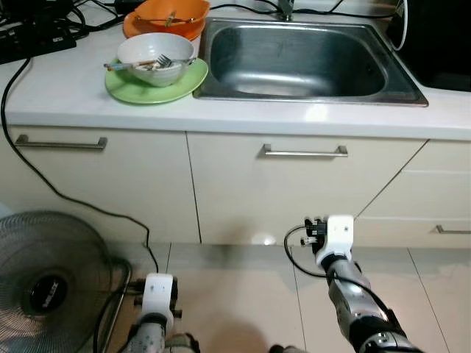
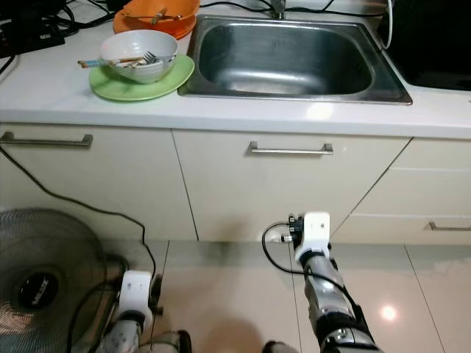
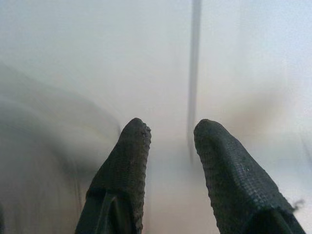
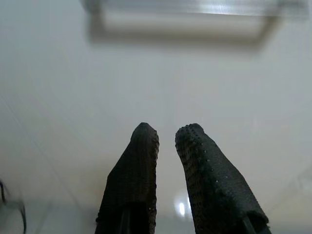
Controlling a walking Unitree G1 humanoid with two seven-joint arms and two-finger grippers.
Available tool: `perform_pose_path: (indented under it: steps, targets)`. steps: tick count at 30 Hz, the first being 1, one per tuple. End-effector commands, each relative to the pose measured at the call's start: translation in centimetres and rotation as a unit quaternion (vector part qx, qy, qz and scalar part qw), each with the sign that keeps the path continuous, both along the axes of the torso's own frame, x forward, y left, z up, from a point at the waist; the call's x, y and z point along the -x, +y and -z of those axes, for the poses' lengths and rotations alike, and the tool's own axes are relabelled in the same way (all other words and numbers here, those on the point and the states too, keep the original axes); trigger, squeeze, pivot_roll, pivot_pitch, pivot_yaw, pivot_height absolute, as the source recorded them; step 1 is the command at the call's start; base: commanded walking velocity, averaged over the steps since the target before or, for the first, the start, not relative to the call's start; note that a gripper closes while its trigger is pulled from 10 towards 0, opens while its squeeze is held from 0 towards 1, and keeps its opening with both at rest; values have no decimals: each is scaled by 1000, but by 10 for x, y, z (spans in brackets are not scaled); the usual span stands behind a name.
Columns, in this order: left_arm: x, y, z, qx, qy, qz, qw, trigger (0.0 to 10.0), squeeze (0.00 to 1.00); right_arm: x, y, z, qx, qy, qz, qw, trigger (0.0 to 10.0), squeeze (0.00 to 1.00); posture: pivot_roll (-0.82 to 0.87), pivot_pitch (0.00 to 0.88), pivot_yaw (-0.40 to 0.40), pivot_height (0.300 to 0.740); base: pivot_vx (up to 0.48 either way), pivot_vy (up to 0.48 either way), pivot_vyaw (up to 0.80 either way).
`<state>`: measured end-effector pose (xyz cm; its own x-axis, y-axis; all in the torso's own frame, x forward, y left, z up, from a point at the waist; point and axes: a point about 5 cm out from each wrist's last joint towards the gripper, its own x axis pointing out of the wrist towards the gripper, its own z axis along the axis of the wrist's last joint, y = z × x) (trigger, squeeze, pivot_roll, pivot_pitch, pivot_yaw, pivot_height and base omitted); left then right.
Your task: Kitchen organization
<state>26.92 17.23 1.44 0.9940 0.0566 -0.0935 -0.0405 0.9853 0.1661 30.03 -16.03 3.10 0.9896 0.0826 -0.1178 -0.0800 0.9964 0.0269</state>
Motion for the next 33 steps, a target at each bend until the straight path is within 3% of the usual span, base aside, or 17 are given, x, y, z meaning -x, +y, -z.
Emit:
perform_pose_path:
  steps: [1, 11, 20, 23, 33]
  targets:
    - [-18, -7, -32, 1, -79, 14, 997, 10000, 0, -7, 5, -16, -3, -45, -8, 999, 10000, 0, 129, 110, -34, 740, 0, 0, 0]
    - [-38, -15, -71, 0, -148, 24, 989, 10000, 0, -24, 15, -53, -9, -126, -10, 992, 10000, 0, 128, 111, -35, 740, 0, 0, 0]
    - [-46, -19, -108, -7, -206, 34, 978, 10000, 0, -36, 18, -106, -17, -227, 0, 974, 10000, 0, 126, 106, -37, 740, 0, 0, 0]
    - [-50, -20, -132, -16, -242, 33, 969, 10000, 0, -39, 21, -130, -29, -265, 9, 964, 10000, 0, 124, 103, -35, 740, 0, 0, 0]
    - [-57, -21, -164, -20, -283, 23, 959, 10000, 0, -42, 30, -152, -41, -286, 0, 957, 10000, 0, 127, 96, -39, 740, 0, 0, 0]
